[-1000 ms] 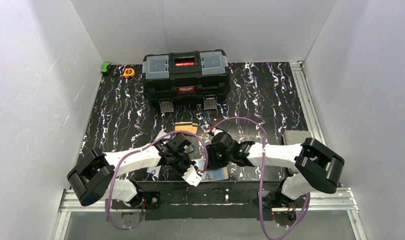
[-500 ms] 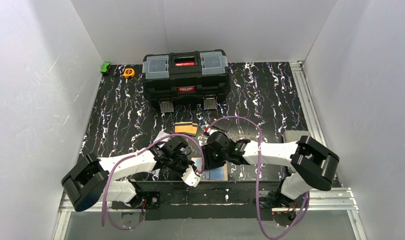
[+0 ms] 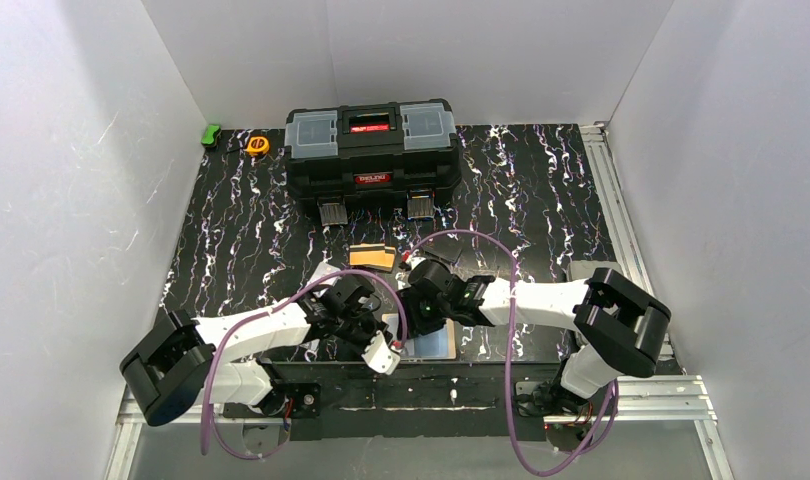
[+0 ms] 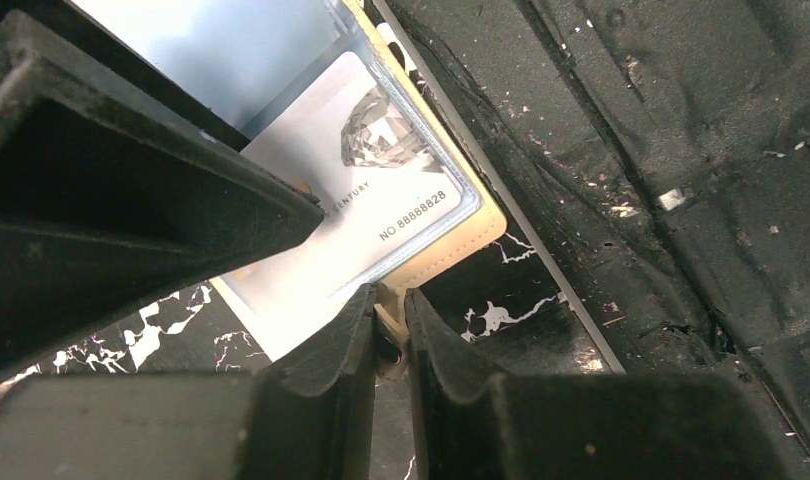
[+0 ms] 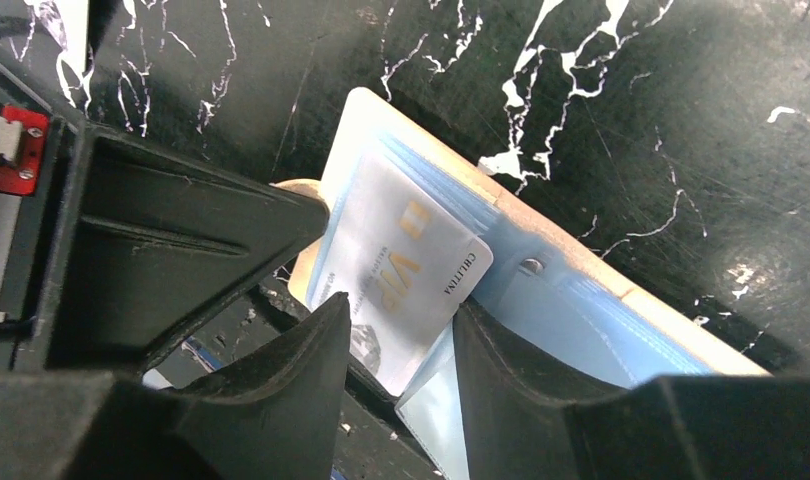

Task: Put the credit cards into the card holder
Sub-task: Insert the credit card into the card holder, then turn over the card slot in the card holder.

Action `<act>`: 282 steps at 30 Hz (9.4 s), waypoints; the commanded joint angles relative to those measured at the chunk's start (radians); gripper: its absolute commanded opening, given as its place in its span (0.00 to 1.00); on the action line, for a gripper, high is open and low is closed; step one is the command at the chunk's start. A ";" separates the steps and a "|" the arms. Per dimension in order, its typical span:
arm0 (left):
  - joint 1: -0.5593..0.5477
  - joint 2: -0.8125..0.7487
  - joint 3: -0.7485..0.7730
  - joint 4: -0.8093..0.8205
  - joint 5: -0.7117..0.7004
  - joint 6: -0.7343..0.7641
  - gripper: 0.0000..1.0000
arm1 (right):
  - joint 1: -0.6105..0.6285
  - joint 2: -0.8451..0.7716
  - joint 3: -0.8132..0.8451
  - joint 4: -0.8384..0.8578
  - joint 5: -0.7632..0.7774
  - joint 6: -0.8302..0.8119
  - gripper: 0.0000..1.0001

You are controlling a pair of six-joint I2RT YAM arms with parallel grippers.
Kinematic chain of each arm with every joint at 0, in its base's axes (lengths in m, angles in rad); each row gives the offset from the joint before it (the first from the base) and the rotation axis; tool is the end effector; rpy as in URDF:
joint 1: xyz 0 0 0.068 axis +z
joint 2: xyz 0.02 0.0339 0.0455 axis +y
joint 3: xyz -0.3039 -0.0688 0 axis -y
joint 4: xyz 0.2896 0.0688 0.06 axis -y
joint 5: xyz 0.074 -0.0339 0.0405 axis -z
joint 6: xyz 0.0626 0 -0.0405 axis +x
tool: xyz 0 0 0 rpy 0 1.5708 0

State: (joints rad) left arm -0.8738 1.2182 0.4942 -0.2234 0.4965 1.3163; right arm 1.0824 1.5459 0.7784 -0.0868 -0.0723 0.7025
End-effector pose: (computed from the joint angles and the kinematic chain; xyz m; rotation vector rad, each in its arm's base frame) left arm 0.1357 -0.2086 0.1471 2.2232 0.9249 -0.4238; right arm 0.1612 0.3131 0.1565 -0.5306 2.5714 0.8249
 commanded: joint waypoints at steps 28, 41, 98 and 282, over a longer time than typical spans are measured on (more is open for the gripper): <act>-0.001 -0.047 -0.051 0.014 -0.036 -0.002 0.12 | -0.004 0.039 0.108 -0.045 -0.018 -0.025 0.68; -0.001 -0.051 -0.052 0.012 -0.041 0.015 0.11 | -0.030 -0.040 0.051 0.031 -0.032 -0.011 0.66; -0.001 -0.051 -0.051 0.003 -0.039 0.025 0.08 | -0.019 0.041 0.121 -0.032 -0.040 -0.023 0.63; -0.001 -0.121 -0.065 -0.120 -0.024 0.199 0.04 | -0.170 -0.067 -0.153 0.428 -0.382 0.007 0.41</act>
State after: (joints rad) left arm -0.8738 1.1088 0.4381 -0.2947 0.4374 1.5040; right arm 0.9100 1.4658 0.5877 0.3145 -0.4332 0.7258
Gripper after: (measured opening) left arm 0.126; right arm 0.404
